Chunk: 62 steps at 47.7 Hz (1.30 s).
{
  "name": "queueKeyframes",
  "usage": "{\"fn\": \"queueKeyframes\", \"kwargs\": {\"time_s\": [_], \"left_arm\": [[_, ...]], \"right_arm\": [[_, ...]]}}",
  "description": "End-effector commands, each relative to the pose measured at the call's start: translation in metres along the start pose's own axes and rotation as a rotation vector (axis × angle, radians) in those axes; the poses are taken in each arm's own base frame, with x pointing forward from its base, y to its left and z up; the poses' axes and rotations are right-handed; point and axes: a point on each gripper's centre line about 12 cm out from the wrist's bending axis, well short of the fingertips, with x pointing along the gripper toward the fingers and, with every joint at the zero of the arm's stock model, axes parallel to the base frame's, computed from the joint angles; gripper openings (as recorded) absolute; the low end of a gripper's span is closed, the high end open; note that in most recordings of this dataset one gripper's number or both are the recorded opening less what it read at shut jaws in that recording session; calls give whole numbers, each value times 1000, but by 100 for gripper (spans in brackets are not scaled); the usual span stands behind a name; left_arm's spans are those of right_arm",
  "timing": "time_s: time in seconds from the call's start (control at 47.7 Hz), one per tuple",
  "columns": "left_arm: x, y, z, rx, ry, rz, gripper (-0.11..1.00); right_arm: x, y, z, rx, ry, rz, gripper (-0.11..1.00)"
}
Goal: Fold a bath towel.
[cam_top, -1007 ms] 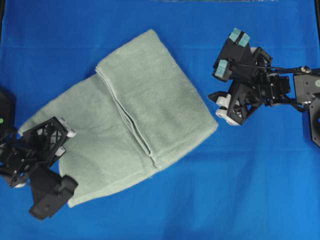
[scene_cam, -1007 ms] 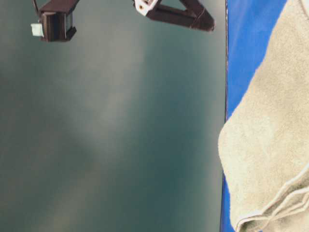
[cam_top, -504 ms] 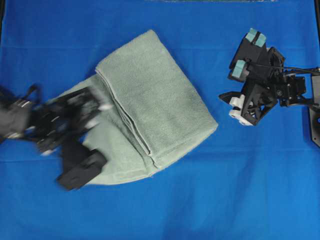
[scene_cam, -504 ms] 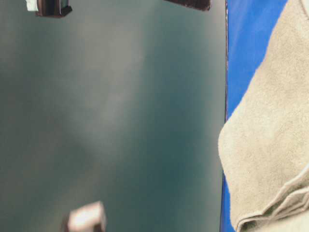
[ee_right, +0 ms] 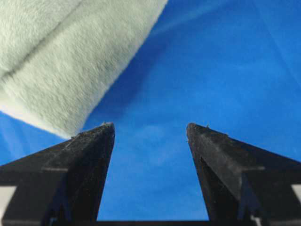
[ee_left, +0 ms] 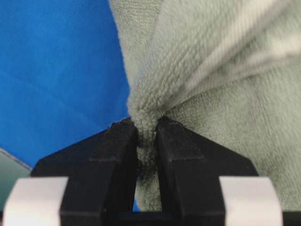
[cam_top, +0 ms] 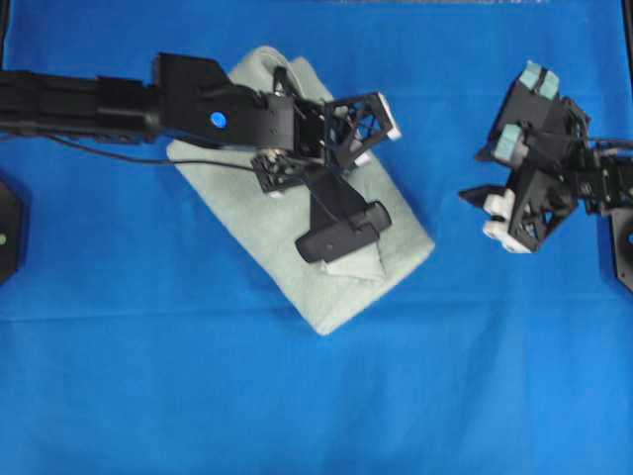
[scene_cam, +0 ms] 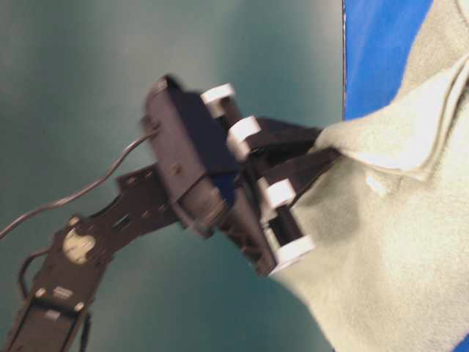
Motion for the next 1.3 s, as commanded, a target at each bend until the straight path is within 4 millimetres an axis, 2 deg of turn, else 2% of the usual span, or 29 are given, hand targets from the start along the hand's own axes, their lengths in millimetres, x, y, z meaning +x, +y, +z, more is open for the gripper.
{"fn": "queueKeyframes", "kwargs": {"time_s": [0.0, 0.147, 0.294, 0.462, 0.504, 0.629, 0.713, 0.776, 0.839, 0.944, 1.091, 1.154, 1.28], "left_arm": [[-15, 15, 1, -11, -23, 67, 8], [-14, 19, -1, -88, -73, 127, 8], [-12, 21, -2, -332, -178, 149, 8], [-10, 20, -12, -581, -215, 111, 10], [-10, 19, -15, -642, -217, 107, 18], [-10, 19, -21, -835, -242, 122, 58], [-11, 16, -23, -919, -266, 147, 79], [-11, 12, -24, -925, -271, 159, 88], [-14, 9, -25, -922, -278, 169, 88], [-30, 11, -23, -925, -307, 199, 87], [-74, 12, -13, -962, -384, 241, 87], [-94, 5, -14, -1060, -428, 247, 86], [-126, -18, -15, -1101, -503, 282, 86]], "right_arm": [[-6, 0, 3, -7, -30, 10, 64], [-8, -1, 3, -21, -47, 10, 64], [-7, -1, 4, -20, -51, 14, 64], [-7, 0, 4, -20, -52, 15, 64], [-7, 0, 4, -20, -52, 15, 64], [-8, -1, 4, -20, -54, 15, 64], [-8, -1, 4, -25, -55, 15, 64], [-8, -1, 4, -25, -54, 14, 64], [-8, -1, 5, -27, -58, 15, 64], [-11, -1, 8, -30, -74, 19, 64], [-17, 2, 17, -41, -126, 40, 64], [-21, 2, 22, -47, -148, 46, 64], [-27, 2, 28, -66, -183, 43, 64]]}}
